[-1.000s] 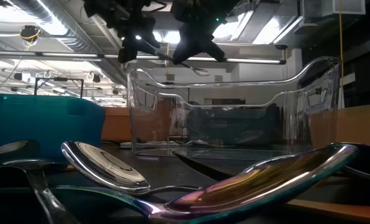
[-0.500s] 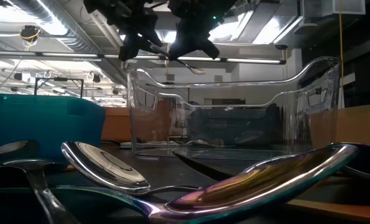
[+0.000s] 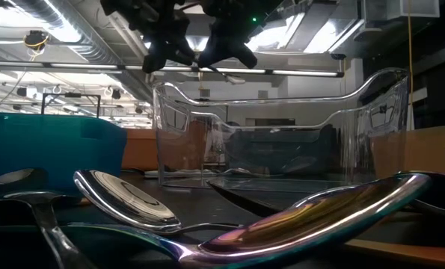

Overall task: Sort silverware by color (type)
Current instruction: Put the white patterned spoon into the orange bin

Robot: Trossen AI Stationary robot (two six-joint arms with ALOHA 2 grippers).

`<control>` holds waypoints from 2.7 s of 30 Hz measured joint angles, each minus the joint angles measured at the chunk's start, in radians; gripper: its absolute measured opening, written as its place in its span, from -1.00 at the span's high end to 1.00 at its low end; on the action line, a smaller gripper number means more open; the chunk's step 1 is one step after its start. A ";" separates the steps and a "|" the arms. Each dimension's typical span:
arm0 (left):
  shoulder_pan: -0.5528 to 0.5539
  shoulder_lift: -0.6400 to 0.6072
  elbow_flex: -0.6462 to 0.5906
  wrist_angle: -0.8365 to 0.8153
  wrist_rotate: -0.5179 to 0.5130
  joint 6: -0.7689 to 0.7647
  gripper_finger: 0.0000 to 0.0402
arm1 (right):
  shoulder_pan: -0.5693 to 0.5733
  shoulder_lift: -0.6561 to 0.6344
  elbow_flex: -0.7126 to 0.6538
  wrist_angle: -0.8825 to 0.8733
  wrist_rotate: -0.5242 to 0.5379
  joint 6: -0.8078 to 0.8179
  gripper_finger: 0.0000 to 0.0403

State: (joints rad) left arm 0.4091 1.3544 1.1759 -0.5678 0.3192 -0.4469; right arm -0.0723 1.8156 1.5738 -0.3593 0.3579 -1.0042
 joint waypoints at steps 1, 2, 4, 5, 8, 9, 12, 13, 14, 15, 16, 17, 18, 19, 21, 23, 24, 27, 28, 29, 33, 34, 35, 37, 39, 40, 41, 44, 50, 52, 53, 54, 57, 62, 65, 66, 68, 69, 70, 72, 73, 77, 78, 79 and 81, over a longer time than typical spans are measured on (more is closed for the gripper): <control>0.000 0.000 0.000 -0.001 -0.002 0.000 0.71 | 0.000 0.000 0.000 0.000 0.000 0.000 1.00; 0.000 0.000 0.000 -0.002 -0.004 0.000 0.74 | 0.000 0.000 0.000 0.000 0.000 0.000 1.00; 0.001 0.000 0.000 -0.004 -0.016 -0.001 0.80 | 0.000 -0.001 0.000 0.000 0.000 0.000 1.00; 0.001 0.000 0.000 -0.004 -0.022 -0.001 0.82 | 0.000 -0.001 0.000 0.000 0.000 0.000 1.00; 0.001 0.000 0.000 -0.004 -0.027 -0.001 0.84 | 0.000 -0.001 0.000 0.000 0.000 0.000 1.00; 0.000 0.000 0.000 -0.004 -0.027 -0.001 0.84 | 0.000 -0.001 0.000 0.000 0.000 0.000 1.00; 0.000 0.000 0.000 -0.003 -0.026 -0.023 0.84 | 0.000 -0.001 0.000 -0.001 -0.001 0.000 0.99; 0.000 0.000 0.000 -0.003 -0.025 -0.028 0.84 | 0.000 -0.001 0.000 -0.001 -0.002 0.001 0.98; 0.000 0.000 0.000 -0.002 -0.025 -0.031 0.84 | 0.000 -0.001 0.000 -0.001 -0.002 0.001 0.95; 0.000 0.000 0.000 -0.001 -0.025 -0.033 0.84 | 0.000 -0.001 0.000 -0.001 -0.002 0.001 0.93; 0.000 0.000 0.000 -0.001 -0.024 -0.036 0.84 | 0.000 -0.001 0.000 -0.001 -0.003 0.001 0.89; 0.000 0.000 0.000 0.000 -0.023 -0.039 0.84 | 0.000 -0.001 0.000 -0.001 -0.003 0.001 0.85; 0.000 0.000 0.000 0.002 -0.022 -0.039 0.84 | 0.000 -0.001 0.000 -0.001 -0.004 0.001 0.80; 0.000 0.000 0.000 0.004 -0.021 -0.039 0.84 | 0.000 -0.001 0.000 -0.001 -0.008 0.002 0.75; 0.000 0.000 0.000 0.005 -0.021 -0.039 0.84 | 0.000 -0.001 0.000 -0.001 -0.010 0.002 0.64; 0.001 0.000 0.000 0.005 -0.022 -0.039 0.84 | 0.000 -0.001 0.000 -0.001 -0.009 0.006 0.54; 0.002 0.000 0.000 0.005 -0.025 -0.039 0.84 | 0.000 -0.001 0.000 -0.001 -0.009 0.008 0.50; 0.008 0.000 0.000 0.004 -0.047 -0.039 0.84 | 0.001 -0.001 0.000 -0.001 0.006 0.012 0.42; 0.014 0.000 0.000 0.004 -0.047 -0.039 0.84 | 0.001 -0.001 0.000 -0.001 0.014 0.015 0.40; 0.018 0.000 0.000 0.004 -0.047 -0.039 0.84 | 0.001 -0.001 0.000 -0.001 0.017 0.017 0.40; 0.043 0.000 0.000 0.002 -0.048 -0.038 0.84 | 0.001 -0.007 0.000 -0.005 0.017 0.017 0.41; 0.052 0.000 0.000 -0.001 -0.048 -0.031 0.84 | 0.001 -0.013 0.000 -0.007 0.017 0.017 0.41; 0.061 0.000 0.000 -0.005 -0.048 -0.020 0.84 | 0.001 -0.020 0.000 -0.019 0.017 0.021 0.41; 0.084 0.000 0.000 -0.023 -0.051 -0.004 0.84 | 0.001 -0.037 0.000 -0.034 0.017 0.036 0.41; 0.110 0.000 0.000 -0.051 -0.059 0.026 0.83 | 0.001 -0.060 0.000 -0.076 0.022 0.055 0.42; 0.125 0.000 0.000 -0.063 -0.071 0.043 0.83 | 0.001 -0.070 0.000 -0.091 0.028 0.067 0.42; 0.141 0.000 0.000 -0.077 -0.083 0.063 0.83 | 0.001 -0.080 0.000 -0.109 0.041 0.084 0.42; 0.195 0.000 0.000 -0.121 -0.114 0.132 0.83 | 0.001 -0.113 0.000 -0.178 0.096 0.130 0.42; 0.315 0.000 0.000 -0.174 -0.131 0.306 0.83 | 0.000 -0.156 0.000 -0.299 0.168 0.219 0.42; 0.353 0.000 0.000 -0.195 -0.137 0.377 0.83 | 0.000 -0.159 0.000 -0.322 0.174 0.257 0.42; 0.372 0.000 0.000 -0.211 -0.139 0.419 0.83 | 0.000 -0.159 0.000 -0.334 0.174 0.274 0.42; 0.391 0.000 0.000 -0.227 -0.143 0.459 0.83 | 0.000 -0.159 0.000 -0.350 0.173 0.295 0.42; 0.440 0.000 -0.009 -0.253 -0.147 0.563 0.83 | 0.000 -0.159 0.000 -0.382 0.174 0.347 0.42; 0.500 0.002 -0.077 -0.249 -0.148 0.680 0.83 | 0.000 -0.159 0.000 -0.392 0.170 0.422 0.42; 0.518 0.002 -0.133 -0.207 -0.148 0.718 0.83 | 0.000 -0.159 0.000 -0.392 0.142 0.429 0.42; 0.522 0.002 -0.154 -0.187 -0.149 0.723 0.83 | 0.000 -0.158 0.000 -0.392 0.124 0.429 0.42; 0.526 0.002 -0.194 -0.128 -0.148 0.741 0.83 | 0.000 -0.159 0.000 -0.392 0.079 0.430 0.42; 0.528 0.002 -0.213 -0.101 -0.147 0.754 0.83 | 0.000 -0.158 0.000 -0.391 0.054 0.434 0.42; 0.529 0.002 -0.231 -0.079 -0.147 0.768 0.83 | 0.000 -0.158 0.000 -0.392 0.036 0.439 0.42; 0.529 0.002 -0.267 -0.026 -0.147 0.793 0.83 | 0.000 -0.158 0.000 -0.391 0.014 0.451 0.42; 0.529 0.002 -0.283 -0.001 -0.147 0.801 0.83 | 0.000 -0.158 0.000 -0.391 0.007 0.455 0.42; 0.528 0.002 -0.331 0.063 -0.150 0.848 0.83 | 0.000 -0.158 0.000 -0.391 -0.007 0.458 0.42; 0.528 0.002 -0.342 0.077 -0.153 0.858 0.83 | 0.000 -0.158 0.000 -0.391 -0.010 0.458 0.42; 0.528 0.002 -0.353 0.091 -0.154 0.871 0.83 | 0.000 -0.158 0.000 -0.391 -0.011 0.458 0.42; 0.528 0.002 -0.373 0.115 -0.155 0.888 0.83 | 0.000 -0.158 0.000 -0.391 -0.011 0.458 0.42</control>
State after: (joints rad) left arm 0.9375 1.3560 0.8025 -0.4527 0.1641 0.4412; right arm -0.0723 1.6573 1.5742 -0.7498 0.3470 -0.5463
